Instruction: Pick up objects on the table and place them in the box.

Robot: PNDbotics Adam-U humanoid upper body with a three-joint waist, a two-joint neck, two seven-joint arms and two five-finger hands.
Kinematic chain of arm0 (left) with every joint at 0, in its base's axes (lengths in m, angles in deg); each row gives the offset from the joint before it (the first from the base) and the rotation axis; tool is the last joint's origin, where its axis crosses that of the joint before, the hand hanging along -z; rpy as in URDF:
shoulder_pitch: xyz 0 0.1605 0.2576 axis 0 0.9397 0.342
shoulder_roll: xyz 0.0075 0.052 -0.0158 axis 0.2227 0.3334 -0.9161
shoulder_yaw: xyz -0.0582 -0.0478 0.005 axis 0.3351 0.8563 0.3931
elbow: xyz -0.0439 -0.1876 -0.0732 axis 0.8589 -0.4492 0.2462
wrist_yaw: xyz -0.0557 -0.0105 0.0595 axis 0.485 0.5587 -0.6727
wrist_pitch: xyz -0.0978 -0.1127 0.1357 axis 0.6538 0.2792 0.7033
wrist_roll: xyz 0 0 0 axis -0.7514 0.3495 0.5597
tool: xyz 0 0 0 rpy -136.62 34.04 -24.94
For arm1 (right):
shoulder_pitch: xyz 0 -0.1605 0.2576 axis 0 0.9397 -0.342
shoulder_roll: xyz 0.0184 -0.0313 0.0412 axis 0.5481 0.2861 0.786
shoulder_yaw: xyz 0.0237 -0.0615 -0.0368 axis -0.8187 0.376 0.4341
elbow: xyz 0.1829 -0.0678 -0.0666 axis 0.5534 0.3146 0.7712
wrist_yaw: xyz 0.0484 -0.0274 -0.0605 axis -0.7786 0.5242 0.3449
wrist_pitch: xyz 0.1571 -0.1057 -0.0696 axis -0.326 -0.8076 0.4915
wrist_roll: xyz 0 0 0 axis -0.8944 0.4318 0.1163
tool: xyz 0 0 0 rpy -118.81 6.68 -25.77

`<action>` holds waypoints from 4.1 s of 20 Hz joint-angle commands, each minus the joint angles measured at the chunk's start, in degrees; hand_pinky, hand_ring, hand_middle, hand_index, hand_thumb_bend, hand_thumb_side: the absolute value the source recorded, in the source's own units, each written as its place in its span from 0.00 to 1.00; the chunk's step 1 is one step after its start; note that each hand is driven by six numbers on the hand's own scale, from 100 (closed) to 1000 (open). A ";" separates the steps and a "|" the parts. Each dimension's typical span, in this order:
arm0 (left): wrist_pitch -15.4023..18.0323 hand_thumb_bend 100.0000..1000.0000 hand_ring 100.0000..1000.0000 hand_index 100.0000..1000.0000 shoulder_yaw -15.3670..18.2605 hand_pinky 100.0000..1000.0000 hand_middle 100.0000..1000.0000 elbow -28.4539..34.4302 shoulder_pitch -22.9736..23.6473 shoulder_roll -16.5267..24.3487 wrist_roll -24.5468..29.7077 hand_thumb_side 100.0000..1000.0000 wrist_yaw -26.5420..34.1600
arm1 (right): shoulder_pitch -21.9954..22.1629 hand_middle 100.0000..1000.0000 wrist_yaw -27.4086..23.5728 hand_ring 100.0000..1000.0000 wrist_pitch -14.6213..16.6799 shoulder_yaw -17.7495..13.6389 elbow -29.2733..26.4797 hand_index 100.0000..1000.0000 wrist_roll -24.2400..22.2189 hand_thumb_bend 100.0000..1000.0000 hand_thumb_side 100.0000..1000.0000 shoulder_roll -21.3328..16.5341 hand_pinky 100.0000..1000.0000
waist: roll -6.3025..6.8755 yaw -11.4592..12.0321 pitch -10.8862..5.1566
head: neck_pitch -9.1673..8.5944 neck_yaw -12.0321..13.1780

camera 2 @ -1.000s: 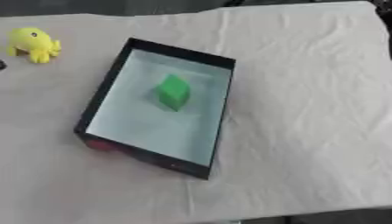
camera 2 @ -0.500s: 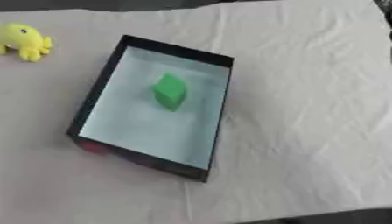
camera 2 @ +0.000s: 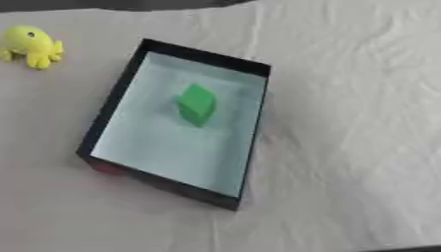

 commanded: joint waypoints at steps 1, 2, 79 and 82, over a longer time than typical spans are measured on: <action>0.21 0.43 0.75 0.87 0.70 0.80 0.76 -1.15 -1.81 1.43 2.06 0.13 0.39 | -1.07 0.98 0.15 0.95 -0.33 -0.18 -0.40 0.86 -0.25 0.00 0.46 -0.78 1.00 | 0.16 -0.41 -0.56 | -1.12 0.66; 0.27 0.43 0.75 0.87 0.78 0.80 0.76 -1.62 -1.97 1.37 2.65 0.13 0.57 | -1.26 0.98 0.16 0.95 -0.41 -0.12 -0.33 0.86 -0.31 0.00 0.46 -0.68 1.00 | 0.27 -0.67 -0.33 | -1.30 0.75; 6.71 0.57 0.73 0.84 0.58 0.78 0.75 -2.60 -5.44 3.13 0.01 0.22 3.51 | -5.81 0.98 1.48 0.95 -1.75 1.74 0.93 0.86 -2.01 0.00 0.52 0.93 1.00 | 3.64 -8.25 5.07 | -7.65 10.73; 6.13 0.55 0.74 0.84 0.89 0.78 0.75 -3.20 -5.29 3.18 -0.74 0.22 2.84 | -6.44 0.98 1.43 0.95 -1.82 1.87 1.05 0.86 -2.28 0.00 0.53 1.24 1.00 | 3.62 -8.56 5.55 | -7.93 10.90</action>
